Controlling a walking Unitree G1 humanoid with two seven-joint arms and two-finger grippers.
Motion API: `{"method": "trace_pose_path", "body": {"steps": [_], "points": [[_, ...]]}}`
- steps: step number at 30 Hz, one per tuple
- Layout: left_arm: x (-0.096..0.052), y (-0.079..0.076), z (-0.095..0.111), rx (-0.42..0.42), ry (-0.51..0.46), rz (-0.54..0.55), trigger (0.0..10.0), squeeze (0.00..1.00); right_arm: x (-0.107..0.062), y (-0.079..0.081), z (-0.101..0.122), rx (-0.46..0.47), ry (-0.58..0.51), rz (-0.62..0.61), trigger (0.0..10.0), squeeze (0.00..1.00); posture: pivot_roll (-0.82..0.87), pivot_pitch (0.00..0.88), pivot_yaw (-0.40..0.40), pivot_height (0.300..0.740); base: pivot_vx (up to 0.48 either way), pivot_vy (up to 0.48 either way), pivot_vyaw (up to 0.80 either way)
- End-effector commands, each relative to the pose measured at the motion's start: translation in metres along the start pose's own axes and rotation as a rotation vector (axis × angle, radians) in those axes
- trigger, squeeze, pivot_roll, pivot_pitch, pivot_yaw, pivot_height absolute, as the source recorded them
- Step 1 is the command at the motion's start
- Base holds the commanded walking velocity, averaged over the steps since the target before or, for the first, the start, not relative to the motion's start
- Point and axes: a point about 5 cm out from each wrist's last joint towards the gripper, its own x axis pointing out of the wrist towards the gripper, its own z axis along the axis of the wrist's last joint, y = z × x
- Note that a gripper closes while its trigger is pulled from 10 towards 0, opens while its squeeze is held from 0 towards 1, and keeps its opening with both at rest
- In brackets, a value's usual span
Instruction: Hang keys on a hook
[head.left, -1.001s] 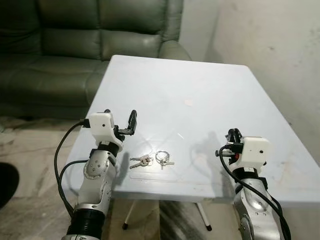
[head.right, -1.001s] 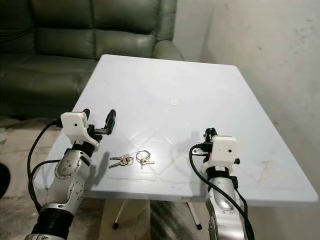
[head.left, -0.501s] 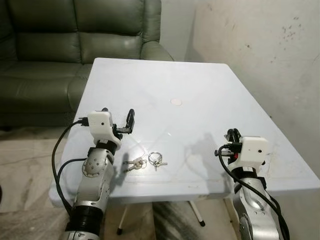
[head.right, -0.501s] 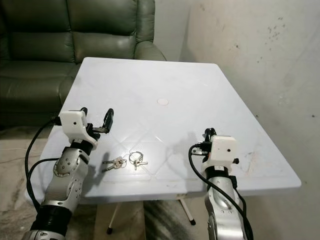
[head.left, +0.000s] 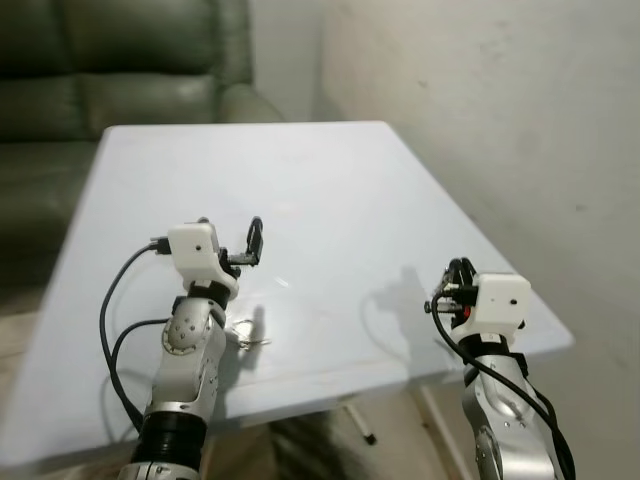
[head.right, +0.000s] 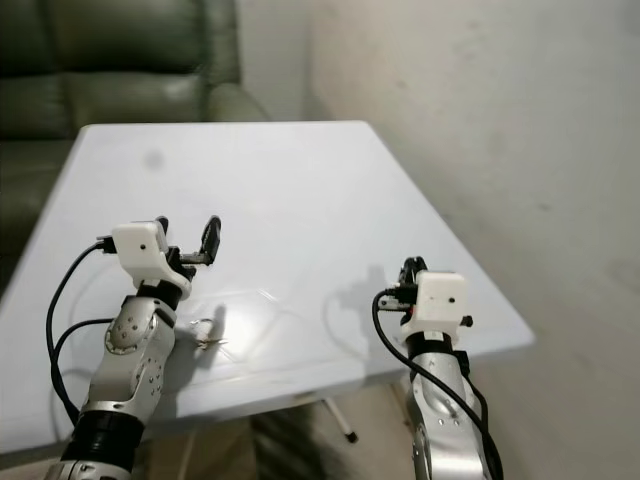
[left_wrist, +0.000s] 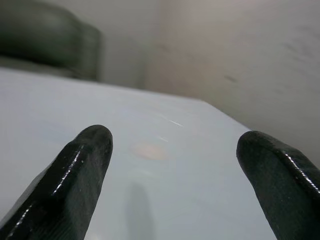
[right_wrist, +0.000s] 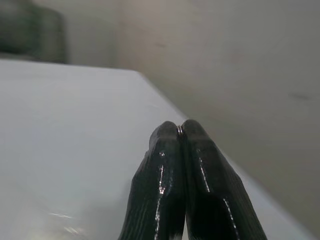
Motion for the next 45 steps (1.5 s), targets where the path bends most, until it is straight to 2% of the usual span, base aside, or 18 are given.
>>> {"method": "trace_pose_path", "body": {"steps": [1,14,21,28,45], "points": [[0.0,0.0,0.001,0.024,0.0,0.002,10.0,0.0,0.001,0.001,0.003,0.007,-0.01,-0.002,10.0,0.0,-0.01,0.02,-0.076,0.74,0.0,0.0,-0.78],[-0.004,0.001,0.0,0.022,0.008,0.023,10.0,0.0,-0.001,-0.001,0.003,0.003,-0.007,-0.012,10.0,0.0,-0.01,0.043,-0.079,0.74,0.0,0.0,-0.78],[-0.018,0.002,-0.007,0.031,0.035,0.015,10.0,0.0,-0.006,-0.006,0.001,-0.006,0.0,-0.023,10.0,0.0,-0.02,0.052,-0.077,0.74,0.0,0.0,-0.78],[-0.038,0.006,-0.014,0.025,0.066,0.026,10.0,0.0,-0.022,-0.013,-0.004,-0.018,0.025,-0.047,10.0,0.0,-0.02,0.055,-0.076,0.74,0.0,0.0,-0.78],[-0.041,0.005,-0.011,0.023,0.072,0.025,10.0,0.0,-0.025,-0.011,-0.001,-0.017,0.026,-0.059,10.0,0.0,-0.02,0.048,-0.07,0.74,0.0,0.0,-0.78]]}}
